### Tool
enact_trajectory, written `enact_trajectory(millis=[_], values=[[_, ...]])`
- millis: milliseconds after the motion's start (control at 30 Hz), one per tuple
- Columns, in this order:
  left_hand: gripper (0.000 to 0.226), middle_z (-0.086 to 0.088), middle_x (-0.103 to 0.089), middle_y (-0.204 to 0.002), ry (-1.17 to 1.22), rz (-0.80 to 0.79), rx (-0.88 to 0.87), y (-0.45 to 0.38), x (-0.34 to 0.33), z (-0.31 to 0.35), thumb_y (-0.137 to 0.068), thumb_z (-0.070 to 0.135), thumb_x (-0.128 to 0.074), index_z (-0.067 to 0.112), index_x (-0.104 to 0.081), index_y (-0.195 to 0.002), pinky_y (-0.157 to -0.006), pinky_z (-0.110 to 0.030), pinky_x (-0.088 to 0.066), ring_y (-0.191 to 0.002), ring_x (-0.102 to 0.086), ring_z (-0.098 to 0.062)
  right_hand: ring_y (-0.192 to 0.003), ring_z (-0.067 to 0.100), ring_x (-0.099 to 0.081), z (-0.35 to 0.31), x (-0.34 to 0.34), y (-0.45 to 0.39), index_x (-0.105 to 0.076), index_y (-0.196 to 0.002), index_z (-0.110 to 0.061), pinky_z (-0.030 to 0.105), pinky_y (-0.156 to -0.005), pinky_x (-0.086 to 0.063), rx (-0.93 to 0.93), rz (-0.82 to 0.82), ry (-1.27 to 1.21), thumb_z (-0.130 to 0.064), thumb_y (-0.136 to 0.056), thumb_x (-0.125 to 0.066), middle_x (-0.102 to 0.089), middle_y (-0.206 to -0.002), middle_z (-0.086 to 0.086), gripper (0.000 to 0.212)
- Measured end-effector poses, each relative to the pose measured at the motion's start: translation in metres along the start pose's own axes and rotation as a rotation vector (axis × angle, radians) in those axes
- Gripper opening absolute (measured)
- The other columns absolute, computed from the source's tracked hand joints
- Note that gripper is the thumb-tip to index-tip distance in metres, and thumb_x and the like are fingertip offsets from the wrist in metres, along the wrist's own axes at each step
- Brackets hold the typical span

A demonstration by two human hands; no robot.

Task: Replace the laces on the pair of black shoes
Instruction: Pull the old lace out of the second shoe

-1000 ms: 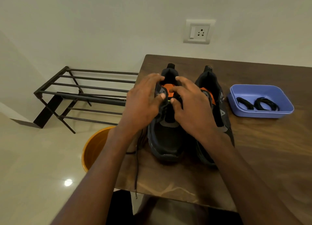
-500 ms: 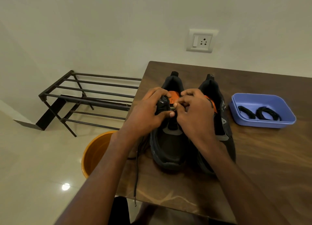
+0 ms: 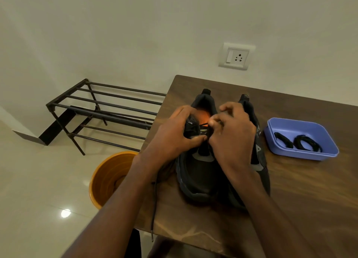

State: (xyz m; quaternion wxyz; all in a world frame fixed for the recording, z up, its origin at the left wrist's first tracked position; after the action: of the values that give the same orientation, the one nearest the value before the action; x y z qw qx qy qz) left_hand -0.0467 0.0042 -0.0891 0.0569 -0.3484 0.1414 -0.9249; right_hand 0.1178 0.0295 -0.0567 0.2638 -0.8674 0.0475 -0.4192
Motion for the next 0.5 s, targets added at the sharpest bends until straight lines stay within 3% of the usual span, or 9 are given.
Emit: enact_trajectory(millis=[67,133,233,333,400,500], values=[[0.059,0.022,-0.046,-0.133,-0.004,0.006,0.017,0.000,0.001,0.000,-0.079,0.043,-0.084,0.038,-0.049,-0.126,-0.084,-0.007,-0.045,-0.107,-0.052,0.007,-0.106,0.021,-0.057,0.012,0.014,0.003,-0.074,-0.088,-0.018,0.055,-0.089,-0.053,-0.120,0.151,-0.060,-0.010,-0.084,-0.076,-0.057,-0.118,-0.001,0.010],[0.059,0.023,-0.045,-0.132,-0.012,0.014,0.028,0.001,0.002,0.000,-0.080,0.043,-0.085,0.038,-0.048,-0.126,-0.076,0.001,-0.042,-0.099,-0.050,0.013,-0.117,0.024,-0.054,0.011,0.020,0.007,-0.072,-0.098,-0.018,0.057,-0.093,-0.051,-0.120,0.208,-0.054,-0.012,-0.088,-0.073,-0.054,-0.126,0.002,0.012],[0.059,0.021,-0.045,-0.134,-0.011,0.014,0.018,0.002,0.002,0.002,-0.081,0.042,-0.083,0.036,-0.048,-0.128,-0.076,0.005,-0.039,-0.099,-0.052,0.011,-0.146,0.030,-0.035,-0.006,0.014,0.005,-0.066,-0.125,-0.021,0.059,-0.108,-0.040,0.090,0.062,0.115,-0.011,-0.089,-0.066,-0.040,-0.157,0.004,0.037],[0.057,0.016,-0.048,-0.134,-0.015,0.019,-0.011,0.002,0.003,0.005,-0.082,0.042,-0.082,0.034,-0.049,-0.128,-0.079,-0.002,-0.045,-0.109,-0.057,0.003,-0.155,0.026,-0.020,-0.011,-0.006,0.000,-0.072,-0.120,-0.032,0.064,-0.117,-0.022,0.179,-0.180,0.170,-0.020,-0.094,-0.067,-0.029,-0.166,-0.005,0.029],[0.057,0.015,-0.048,-0.133,-0.018,0.008,-0.010,0.002,0.002,0.006,-0.082,0.041,-0.081,0.032,-0.049,-0.128,-0.078,-0.001,-0.045,-0.111,-0.058,0.000,-0.150,0.021,-0.031,-0.008,-0.009,-0.001,-0.077,-0.104,-0.030,0.063,-0.118,-0.019,0.149,-0.194,0.119,-0.022,-0.092,-0.072,-0.042,-0.157,-0.007,0.015],[0.061,0.016,-0.046,-0.135,-0.037,-0.004,0.003,0.001,0.001,0.006,-0.081,0.041,-0.083,0.034,-0.048,-0.130,-0.078,0.005,-0.039,-0.110,-0.053,0.003,-0.114,0.014,-0.058,0.000,0.012,-0.002,-0.077,-0.087,-0.022,0.058,-0.105,-0.041,0.043,0.126,-0.029,-0.012,-0.085,-0.075,-0.061,-0.123,-0.007,0.010]])
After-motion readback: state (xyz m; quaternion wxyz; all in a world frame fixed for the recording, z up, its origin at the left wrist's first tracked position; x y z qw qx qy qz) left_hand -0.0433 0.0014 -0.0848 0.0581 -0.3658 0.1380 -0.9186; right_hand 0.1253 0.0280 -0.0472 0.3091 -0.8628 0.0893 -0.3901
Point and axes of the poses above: each hand's wrist, its own y-axis away from the middle knuckle, its own x-axis out of the back of the hand, z = x × y, the point moved 5 cm from there along -y, towards the middle knuckle
